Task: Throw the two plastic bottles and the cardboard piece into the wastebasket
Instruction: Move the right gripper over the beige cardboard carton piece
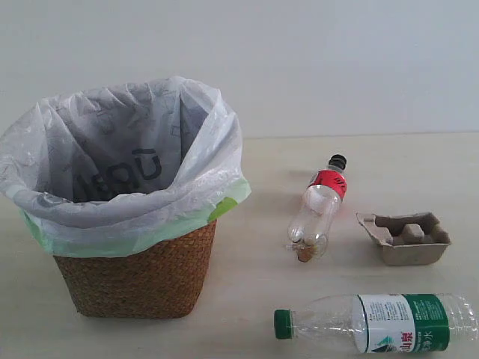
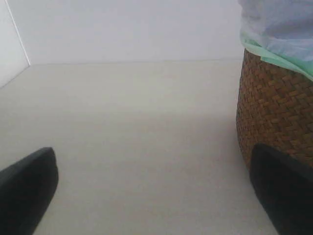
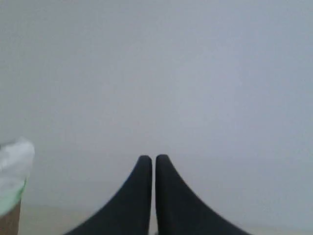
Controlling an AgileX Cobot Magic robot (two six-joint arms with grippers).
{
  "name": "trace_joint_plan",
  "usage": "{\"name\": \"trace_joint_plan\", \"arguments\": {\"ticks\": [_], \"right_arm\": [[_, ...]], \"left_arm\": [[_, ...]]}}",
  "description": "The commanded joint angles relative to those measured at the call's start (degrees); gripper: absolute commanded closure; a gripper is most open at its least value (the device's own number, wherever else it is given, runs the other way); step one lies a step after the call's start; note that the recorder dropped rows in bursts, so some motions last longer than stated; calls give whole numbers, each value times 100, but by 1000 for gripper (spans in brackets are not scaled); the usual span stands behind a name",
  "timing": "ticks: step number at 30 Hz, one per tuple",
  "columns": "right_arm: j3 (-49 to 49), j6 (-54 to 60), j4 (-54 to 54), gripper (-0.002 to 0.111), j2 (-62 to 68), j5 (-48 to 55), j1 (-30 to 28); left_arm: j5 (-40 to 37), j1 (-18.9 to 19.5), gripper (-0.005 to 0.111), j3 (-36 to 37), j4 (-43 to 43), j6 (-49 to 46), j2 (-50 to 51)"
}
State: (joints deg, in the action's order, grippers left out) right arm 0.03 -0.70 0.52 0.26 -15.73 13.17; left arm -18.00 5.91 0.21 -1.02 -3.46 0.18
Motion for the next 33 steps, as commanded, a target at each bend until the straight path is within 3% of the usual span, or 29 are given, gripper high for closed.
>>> {"name": "trace_joint_plan", "arguments": {"ticks": [1,6,12,14,19,22,24,28,33], "right_arm": [[-3,-380,4,108,-26,-1519,-6],[-3,-945,4,108,-26,-2428,-6],[-1353,-968,4,105,-26,-216,-6],[-1810,-892,4,93,-24,273,-6],[-3099,-718,4,32,645,1767,-6],[-3931,-519,15,9,1302,2948,-6],[-4360,-96,15,3,1730,3551,-6],[-5095,126,3,3,2667,4752,-6],[-5595,-716,41,3,3748,5557,-6]], "left_arm": [[36,23,-1,-21,0,50,-18],[36,23,-1,-21,0,50,-18],[36,23,-1,-21,0,50,-18],[36,23,-1,-21,0,50,-18],[36,23,-1,-21,0,50,-18],[36,23,-1,-21,0,50,-18],[36,23,-1,-21,0,50,-18],[36,23,-1,-21,0,50,-18],[36,23,-1,-21,0,50,-18]]}}
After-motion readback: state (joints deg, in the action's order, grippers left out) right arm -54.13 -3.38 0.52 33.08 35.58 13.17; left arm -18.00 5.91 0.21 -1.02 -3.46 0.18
